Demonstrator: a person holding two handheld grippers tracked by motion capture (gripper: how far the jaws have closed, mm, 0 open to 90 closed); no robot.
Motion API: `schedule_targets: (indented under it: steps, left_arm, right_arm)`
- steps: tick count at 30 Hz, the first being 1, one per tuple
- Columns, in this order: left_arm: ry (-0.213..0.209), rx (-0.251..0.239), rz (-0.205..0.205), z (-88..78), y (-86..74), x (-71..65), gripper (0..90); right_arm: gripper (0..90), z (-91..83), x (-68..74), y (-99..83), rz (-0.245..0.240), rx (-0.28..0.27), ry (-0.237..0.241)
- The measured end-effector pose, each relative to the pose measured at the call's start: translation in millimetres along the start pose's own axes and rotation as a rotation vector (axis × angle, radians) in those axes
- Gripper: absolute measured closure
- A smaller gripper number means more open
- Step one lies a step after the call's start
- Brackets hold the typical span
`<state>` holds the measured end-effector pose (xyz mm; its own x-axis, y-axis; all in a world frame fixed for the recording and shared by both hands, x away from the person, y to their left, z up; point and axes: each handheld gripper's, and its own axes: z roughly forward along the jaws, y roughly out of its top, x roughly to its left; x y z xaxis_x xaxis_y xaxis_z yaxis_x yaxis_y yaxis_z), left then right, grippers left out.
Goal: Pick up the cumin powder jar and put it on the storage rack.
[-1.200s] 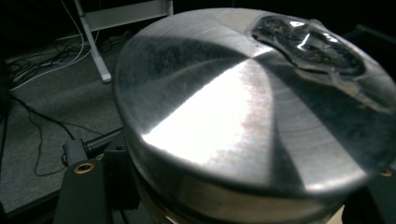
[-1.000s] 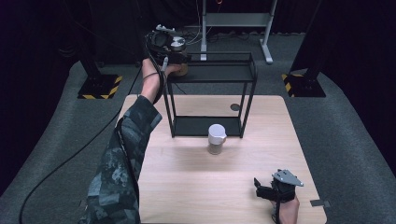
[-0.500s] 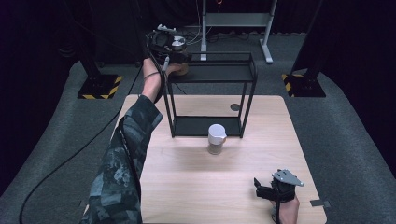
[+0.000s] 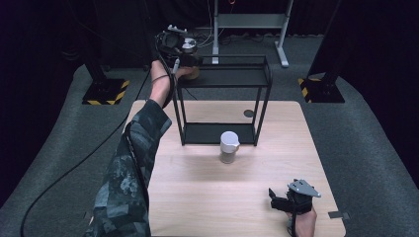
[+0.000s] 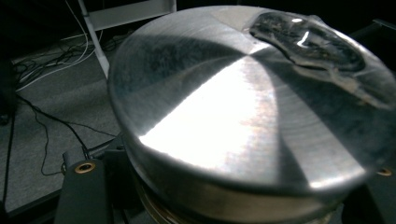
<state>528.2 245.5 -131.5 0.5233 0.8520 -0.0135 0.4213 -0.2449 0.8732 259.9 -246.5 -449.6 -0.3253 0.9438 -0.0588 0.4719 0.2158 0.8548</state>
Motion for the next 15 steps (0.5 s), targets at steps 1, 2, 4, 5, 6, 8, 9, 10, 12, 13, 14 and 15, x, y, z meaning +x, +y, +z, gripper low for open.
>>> schedule_targets:
  steps: [1,2,4,5,6,8,9,10,12,13,14,15]
  left_arm:
    - [-0.001,0.002,0.0,0.0,0.5,0.2,30.2]
    - [-0.002,0.005,0.001,-0.1,1.0,0.5,30.2]
    - [-0.007,0.014,0.007,-0.4,3.1,1.3,30.0]
    - [-0.016,0.025,0.014,-0.7,5.2,2.3,27.8]
    - [0.0,0.066,0.048,-1.1,11.6,-3.3,17.8]
    - [0.006,0.063,0.04,-5.3,10.9,-5.3,2.8]
    - [0.019,0.063,0.037,-8.7,10.9,-7.2,1.3]
    - [0.037,0.064,0.042,-12.2,10.4,-10.8,0.5]
    - [0.046,0.07,0.055,-15.9,10.3,-13.1,0.3]
    - [0.04,0.084,0.065,-20.4,10.4,-13.3,0.3]
    - [0.047,0.096,0.083,-24.2,10.1,-16.1,0.0]
    - [0.058,0.107,0.109,-27.9,8.7,-20.0,0.0]
  right_arm:
    - [0.0,0.1,-0.2,0.4,-0.002,0.002,0.002]
    - [0.0,0.1,-0.2,0.4,-0.002,0.002,0.002]
    - [0.0,0.0,0.1,0.0,-0.002,0.0,0.0]
    - [0.0,-0.2,0.2,-0.4,0.0,-0.002,-0.001]
    - [0.0,-0.5,0.2,-0.8,0.001,-0.004,0.0]
    - [0.0,-1.0,0.1,-1.8,0.004,-0.01,-0.001]
    - [0.0,-1.2,0.0,-2.2,0.005,-0.012,-0.001]
    - [0.0,-1.2,0.0,-2.3,0.005,-0.012,-0.001]
    - [0.0,-1.0,0.7,-1.9,0.001,-0.01,-0.003]
    - [0.0,-1.0,0.7,-1.9,0.001,-0.01,-0.003]
    - [0.0,-1.0,1.2,-2.0,-0.002,-0.011,-0.005]
    - [0.0,-0.9,1.3,-1.5,-0.002,-0.008,-0.005]
